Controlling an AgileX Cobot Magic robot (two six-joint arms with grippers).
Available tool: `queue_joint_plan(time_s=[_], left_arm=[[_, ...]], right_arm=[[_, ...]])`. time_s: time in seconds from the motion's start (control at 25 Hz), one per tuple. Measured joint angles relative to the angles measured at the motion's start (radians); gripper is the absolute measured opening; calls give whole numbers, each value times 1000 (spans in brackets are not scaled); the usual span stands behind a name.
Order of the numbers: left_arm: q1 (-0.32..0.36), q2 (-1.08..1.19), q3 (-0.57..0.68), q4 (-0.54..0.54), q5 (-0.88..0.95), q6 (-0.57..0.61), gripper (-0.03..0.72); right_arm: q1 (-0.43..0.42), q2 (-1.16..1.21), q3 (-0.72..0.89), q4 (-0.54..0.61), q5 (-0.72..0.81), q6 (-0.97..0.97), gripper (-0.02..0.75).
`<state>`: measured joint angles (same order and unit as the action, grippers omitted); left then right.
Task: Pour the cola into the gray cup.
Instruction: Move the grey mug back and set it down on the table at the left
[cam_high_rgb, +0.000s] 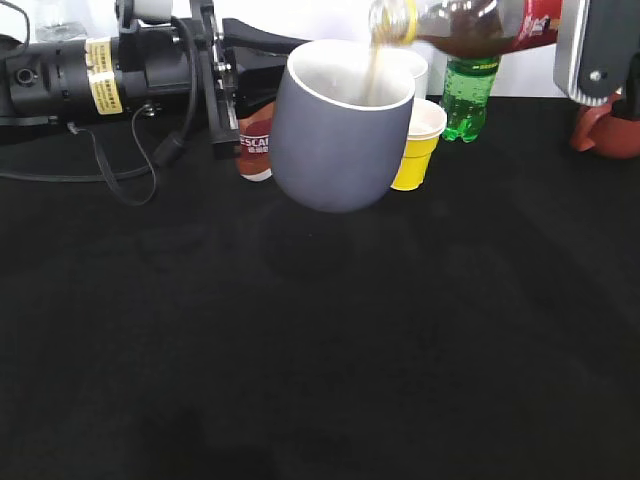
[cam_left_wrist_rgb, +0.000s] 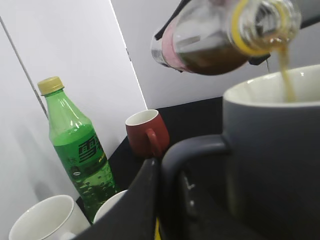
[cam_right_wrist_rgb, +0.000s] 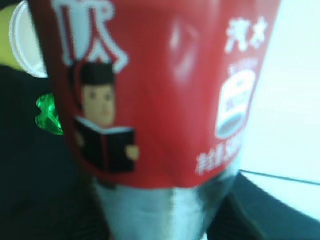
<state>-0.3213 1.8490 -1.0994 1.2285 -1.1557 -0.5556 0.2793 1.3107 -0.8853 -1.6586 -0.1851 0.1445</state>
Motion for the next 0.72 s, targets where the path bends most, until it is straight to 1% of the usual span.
queue_joint_plan(time_s=[0.08,0.12,0.16,0.2,0.24,0.32,0.36,0.4,0.44,0.48,0.64,0.72], left_arm=[[0,0,0,-2,0,0,52],[0,0,0,-5,0,0,52],[0,0,0,-6,0,0,52],[0,0,0,-7,0,0,52],[0,0,0,-8,0,0,52],[11,0,0,-11,-1,-2,52],[27,0,0,-14,-2,-24,52],[51,0,0,-18,-3,-53,52],[76,0,0,-23,-3,-74,52],[101,0,0,-25,-3,-91,52],[196,0,0,-32,-3,-110,52],[248,-24,0,-33,52,-148,52]], right_arm=[[0,0,0,44,13,0,360],[0,0,0,83,12,0,356],[0,0,0,145,10,0,356],[0,0,0,243,0,6,356],[0,0,0,394,-23,37,356],[0,0,0,832,-46,188,356],[0,0,0,982,-58,274,356],[0,0,0,1082,-78,350,356],[0,0,0,1143,-98,426,356],[0,0,1,1174,-103,471,356],[0,0,62,1192,-126,533,356],[0,0,67,1193,-137,552,356]])
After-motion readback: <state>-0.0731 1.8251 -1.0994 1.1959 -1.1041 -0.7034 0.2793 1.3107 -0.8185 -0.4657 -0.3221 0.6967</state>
